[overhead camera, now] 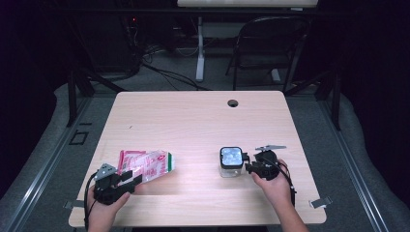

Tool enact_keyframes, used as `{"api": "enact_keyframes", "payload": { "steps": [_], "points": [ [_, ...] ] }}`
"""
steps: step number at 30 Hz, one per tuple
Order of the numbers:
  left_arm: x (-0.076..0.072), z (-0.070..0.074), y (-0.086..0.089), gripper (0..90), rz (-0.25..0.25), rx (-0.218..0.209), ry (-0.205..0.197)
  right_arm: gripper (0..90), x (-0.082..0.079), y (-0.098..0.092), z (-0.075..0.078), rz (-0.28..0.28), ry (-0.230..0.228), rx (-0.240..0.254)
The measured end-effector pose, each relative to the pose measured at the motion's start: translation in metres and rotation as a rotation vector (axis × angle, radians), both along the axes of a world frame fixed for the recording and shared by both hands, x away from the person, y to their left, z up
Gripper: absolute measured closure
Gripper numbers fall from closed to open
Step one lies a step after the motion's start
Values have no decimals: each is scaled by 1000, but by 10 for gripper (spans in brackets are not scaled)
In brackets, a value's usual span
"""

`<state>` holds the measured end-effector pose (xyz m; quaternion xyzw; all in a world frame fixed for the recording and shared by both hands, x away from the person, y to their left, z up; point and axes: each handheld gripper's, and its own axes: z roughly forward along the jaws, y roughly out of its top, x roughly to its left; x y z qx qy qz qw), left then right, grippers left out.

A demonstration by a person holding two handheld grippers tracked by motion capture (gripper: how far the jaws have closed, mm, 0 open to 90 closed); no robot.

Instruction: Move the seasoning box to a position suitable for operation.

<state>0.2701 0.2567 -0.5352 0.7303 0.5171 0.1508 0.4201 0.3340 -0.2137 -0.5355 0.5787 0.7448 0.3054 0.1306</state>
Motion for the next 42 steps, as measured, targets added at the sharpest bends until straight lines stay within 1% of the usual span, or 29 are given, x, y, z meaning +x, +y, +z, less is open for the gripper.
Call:
{"api": "enact_keyframes", "payload": {
  "steps": [3,5,10,14,17,18,19,22,24,25,28,32,37,42],
  "points": [
    [-1,1,2,534,-8,-7,11,667,5,3,-2,-6,0,-22],
    [-1,1,2,535,-9,-3,12,676,8,4,-3,-9,6,-36],
    [-2,0,3,535,-5,-3,8,705,12,7,-7,-21,11,-52],
    [-2,0,3,535,-4,-1,9,729,14,9,-7,-26,-6,-73],
    [-2,0,3,535,-2,1,10,748,15,10,-8,-18,-8,-79],
    [-2,0,3,534,-1,1,10,769,15,12,-9,-11,-15,-92],
    [-1,0,3,534,0,1,9,775,15,12,-9,-13,-18,-93],
    [-1,0,3,534,0,3,9,787,15,13,-9,-3,-27,-119],
    [-1,0,3,532,1,3,10,790,15,14,-9,2,-30,-123],
    [-1,0,3,532,4,3,8,794,15,14,-10,7,-42,-132],
    [-1,0,4,529,1,10,14,808,14,16,-10,12,-58,-164],
    [-1,0,4,527,4,10,12,822,13,18,-11,18,-73,-185],
    [-1,-1,4,522,14,9,5,846,13,22,-11,17,-92,-203],
    [-1,0,5,522,15,8,9,852,12,24,-12,25,-105,-211]
  ]
}}
